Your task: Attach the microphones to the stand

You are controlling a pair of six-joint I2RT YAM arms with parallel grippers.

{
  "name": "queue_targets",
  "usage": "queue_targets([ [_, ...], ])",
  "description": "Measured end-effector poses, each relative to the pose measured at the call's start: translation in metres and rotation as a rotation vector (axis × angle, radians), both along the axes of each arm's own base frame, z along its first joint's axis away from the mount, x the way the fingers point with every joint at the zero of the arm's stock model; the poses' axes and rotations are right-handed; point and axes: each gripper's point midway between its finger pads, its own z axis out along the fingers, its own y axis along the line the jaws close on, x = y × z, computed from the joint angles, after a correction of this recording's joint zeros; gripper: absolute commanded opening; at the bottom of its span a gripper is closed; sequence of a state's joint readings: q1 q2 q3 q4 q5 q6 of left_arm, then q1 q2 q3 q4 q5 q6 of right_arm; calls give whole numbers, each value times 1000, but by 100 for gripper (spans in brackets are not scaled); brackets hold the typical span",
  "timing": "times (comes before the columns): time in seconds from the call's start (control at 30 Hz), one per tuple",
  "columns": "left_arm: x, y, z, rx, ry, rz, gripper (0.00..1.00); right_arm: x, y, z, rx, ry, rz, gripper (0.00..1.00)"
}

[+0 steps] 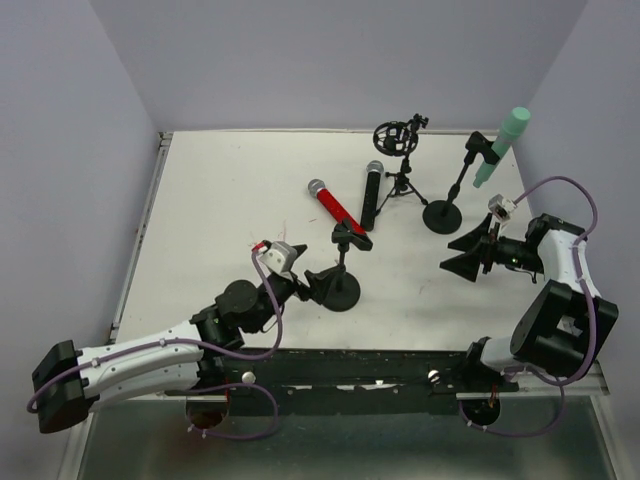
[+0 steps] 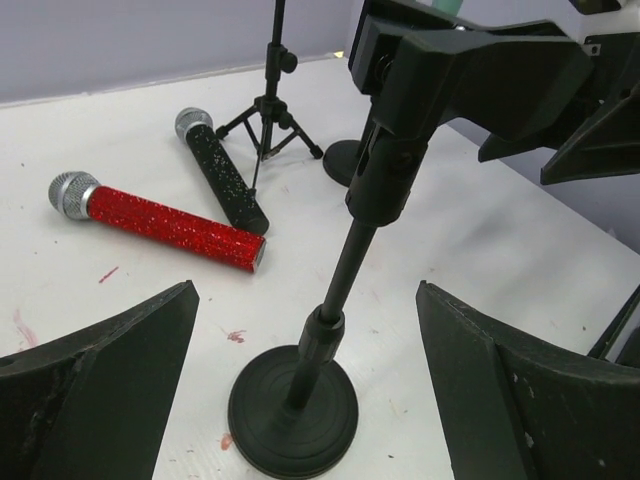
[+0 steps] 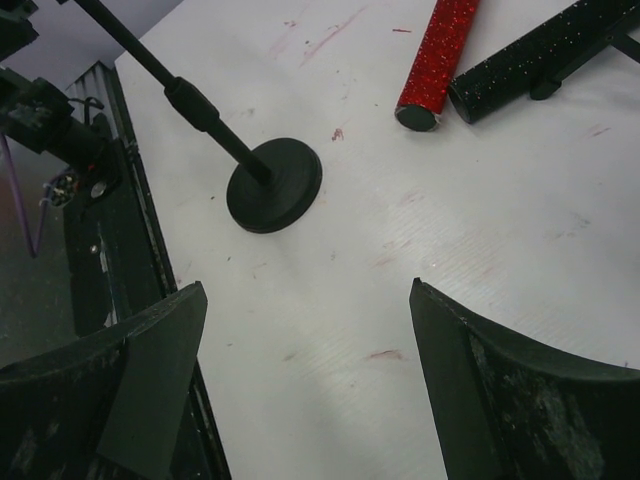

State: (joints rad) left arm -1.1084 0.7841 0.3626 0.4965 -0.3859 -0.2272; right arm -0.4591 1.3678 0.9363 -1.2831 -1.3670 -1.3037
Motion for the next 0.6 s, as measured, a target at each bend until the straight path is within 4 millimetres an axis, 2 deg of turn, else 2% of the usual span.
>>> queue_targets([
  [0.2, -10, 9, 17, 24, -74, -41, 98, -2, -1, -4, -31, -31, 21, 91],
  [0.37, -18, 12, 29, 47, -121, -132, 98, -7, 0, 1, -64, -58, 24, 91],
  [0.6, -17, 23, 55, 54, -162, -225, 98, -15, 1, 5, -133, -101, -11, 91],
])
